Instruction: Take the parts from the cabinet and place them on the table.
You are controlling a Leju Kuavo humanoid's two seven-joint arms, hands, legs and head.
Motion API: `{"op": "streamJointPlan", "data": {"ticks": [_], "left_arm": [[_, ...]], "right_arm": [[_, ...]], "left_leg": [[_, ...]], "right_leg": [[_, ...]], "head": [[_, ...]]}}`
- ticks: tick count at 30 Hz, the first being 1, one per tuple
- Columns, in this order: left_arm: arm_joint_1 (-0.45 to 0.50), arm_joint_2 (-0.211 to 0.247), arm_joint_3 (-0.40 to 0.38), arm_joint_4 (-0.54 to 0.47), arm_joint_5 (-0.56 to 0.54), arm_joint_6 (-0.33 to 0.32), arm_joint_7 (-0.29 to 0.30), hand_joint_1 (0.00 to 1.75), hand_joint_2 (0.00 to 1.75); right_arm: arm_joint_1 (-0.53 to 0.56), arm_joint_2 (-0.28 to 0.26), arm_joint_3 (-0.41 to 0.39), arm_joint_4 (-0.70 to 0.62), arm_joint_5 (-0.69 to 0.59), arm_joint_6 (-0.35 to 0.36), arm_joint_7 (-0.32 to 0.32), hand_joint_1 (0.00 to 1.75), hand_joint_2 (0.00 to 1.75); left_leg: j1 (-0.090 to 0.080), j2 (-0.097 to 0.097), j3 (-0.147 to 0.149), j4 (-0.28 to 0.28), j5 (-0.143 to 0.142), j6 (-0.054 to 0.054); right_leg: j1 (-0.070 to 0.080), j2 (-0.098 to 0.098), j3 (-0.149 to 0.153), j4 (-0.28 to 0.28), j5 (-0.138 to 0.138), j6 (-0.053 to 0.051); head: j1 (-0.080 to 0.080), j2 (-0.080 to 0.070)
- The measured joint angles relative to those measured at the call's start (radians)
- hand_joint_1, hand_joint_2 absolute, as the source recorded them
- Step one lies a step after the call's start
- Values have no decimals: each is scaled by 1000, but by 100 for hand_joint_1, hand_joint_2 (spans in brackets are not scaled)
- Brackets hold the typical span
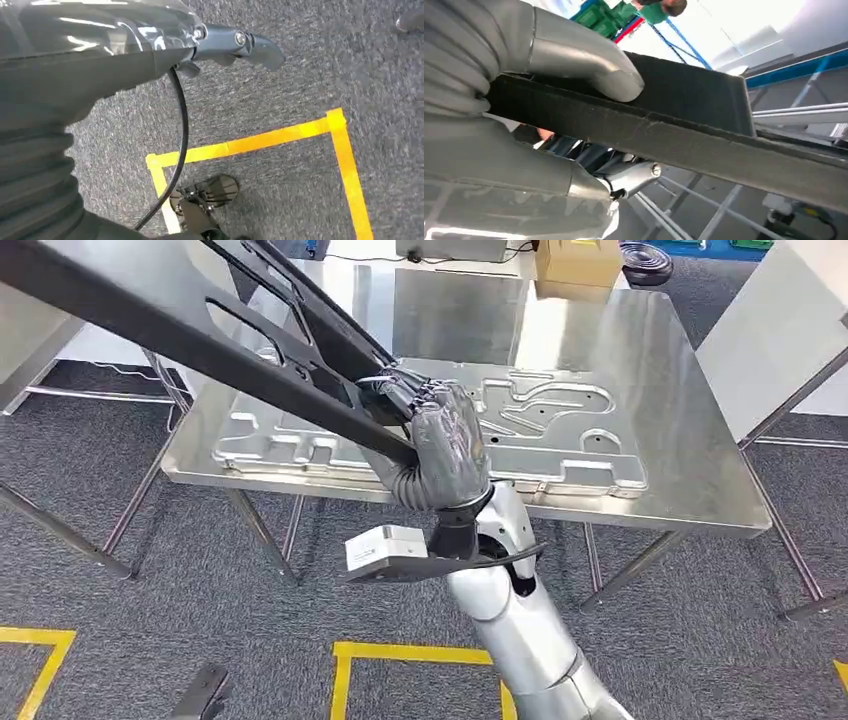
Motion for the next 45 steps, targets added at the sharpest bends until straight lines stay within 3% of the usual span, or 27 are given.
{"op": "streamJointPlan", "data": {"ticks": [2,3,4,5,7,9,12,13,15,17,18,19,20,22,24,28,29,30,32,33,34,35,38,40,43,44,45], "left_arm": [[0,0,0,0,1,0,0,0,175],[-1,0,0,0,1,0,0,0,175],[-2,0,0,0,2,0,0,0,175],[-2,0,0,0,3,0,0,0,175],[-2,0,0,0,4,0,1,0,175],[-3,0,-2,0,5,-1,0,0,175],[0,2,-3,0,6,-2,1,0,175],[2,2,-3,0,6,-2,1,0,175],[3,2,-3,0,6,-2,1,0,175],[4,2,-3,0,6,-2,1,0,175],[5,2,-3,1,7,-2,1,0,175],[3,2,-3,2,7,-2,1,0,175],[4,2,-4,2,7,-2,2,0,175],[7,2,-3,2,7,-2,2,0,175],[6,1,-3,2,7,-2,1,0,175],[6,1,-3,1,10,-1,1,0,175],[7,1,-3,1,10,-1,1,0,175],[7,1,-3,1,10,-1,1,0,175],[6,1,-3,1,10,-1,1,0,175],[7,1,-3,1,10,-1,1,0,175],[6,0,-3,2,10,-1,1,0,175],[6,1,-3,1,10,1,1,0,175],[4,0,-3,0,10,0,1,0,175],[0,0,-5,1,10,-1,0,0,175],[4,3,-5,1,10,0,1,0,175],[6,4,-4,1,10,0,1,0,175],[6,4,-4,1,10,0,1,0,175]], "right_arm": [[-1,0,0,0,5,-4,0,175,175],[-1,0,0,0,9,-5,0,175,175],[-3,0,0,0,11,-6,2,175,175],[-2,1,0,0,15,-6,2,175,175],[-2,2,0,0,16,-7,4,175,175],[-4,6,0,-1,17,-7,4,175,175],[-4,9,-1,0,20,-8,5,175,175],[0,9,-1,-1,20,-8,5,175,175],[3,9,-1,0,20,-8,5,175,175],[3,9,-1,-1,20,-8,5,175,175],[4,9,-1,0,20,-8,5,175,175],[3,8,-1,0,20,-9,5,175,175],[3,9,-1,0,20,-10,5,175,175],[6,9,-1,0,22,-11,7,175,175],[3,11,0,-1,21,-13,7,175,175],[6,10,0,-1,3,-2,13,175,175],[8,8,0,-1,2,1,12,175,175],[8,8,0,-1,1,1,13,175,175],[7,8,0,-1,0,1,12,175,175],[6,8,0,-1,0,1,12,175,175],[6,7,-1,-1,-2,1,12,175,175],[1,9,0,-2,-2,1,12,175,175],[4,10,-2,-2,-2,2,13,175,175],[2,13,-2,-2,-1,2,13,175,175],[5,14,-2,-1,-2,2,13,175,175],[7,14,-2,-1,-2,2,13,175,175],[8,15,-2,-1,-2,3,13,175,175]], "left_leg": [[-2,4,26,-2,-17,-3],[-1,8,35,-4,-23,-6],[-5,8,34,-6,-26,-12],[-6,12,36,-10,-30,-19],[-9,14,52,0,-27,-28],[-6,6,43,41,-49,-30],[-7,-4,-74,240,-133,-33],[-6,-4,-107,280,-142,-35],[-3,-4,-111,231,-86,-39],[4,-4,-57,59,41,-45],[7,-8,-46,31,56,-51],[-1,-9,-51,-3,21,-42],[0,-9,-51,11,39,-28],[-3,-9,-50,12,30,-17],[5,-10,-35,8,26,-8],[4,-7,-20,8,5,1],[2,-6,-12,8,-2,2],[1,-5,-1,8,-10,2],[-2,0,27,6,-28,1],[-1,4,37,2,-36,-1],[-3,8,44,-1,-40,-6],[-5,14,43,-3,-44,-12],[-7,22,69,-2,-43,-29],[-5,5,45,68,-66,-27],[-5,-4,-77,265,-149,-32],[-5,-4,-101,284,-151,-33],[-3,-4,-105,259,-124,-36]], "right_leg": [[7,-10,64,-164,114,-12],[16,-21,79,-196,118,-19],[21,-21,81,-219,76,-23],[22,-19,87,-218,97,-24],[18,-15,98,-224,89,-34],[10,-12,123,-230,84,-42],[10,-7,139,-230,68,-53],[10,-4,145,-229,63,-53],[7,2,162,-229,49,-48],[1,4,189,-226,27,-36],[2,5,194,-225,17,-27],[3,7,193,-216,14,-22],[5,8,188,-217,10,-17],[6,7,198,-219,5,-10],[4,2,183,-182,-1,-3],[1,-3,6,72,-84,5],[1,-3,-15,79,-72,5],[2,-3,-11,43,-31,2],[8,-7,41,-108,85,-11],[18,-28,66,-188,135,-25],[29,-38,68,-192,108,-29],[32,-37,75,-218,101,-32],[27,-20,97,-228,96,-46],[19,-12,121,-235,89,-57],[19,3,140,-235,72,-62],[19,10,146,-234,67,-61],[18,17,155,-234,61,-59]], "head": [[8,0],[10,0],[10,0],[11,0],[5,0],[-3,0],[-23,0],[-26,0],[-28,0],[-30,0],[-32,0],[-40,0],[-38,0],[-32,0],[-28,0],[-11,0],[-6,0],[-1,0],[9,0],[13,0],[5,0],[15,0],[11,0],[1,0],[-19,0],[-22,0],[-24,0]]}}
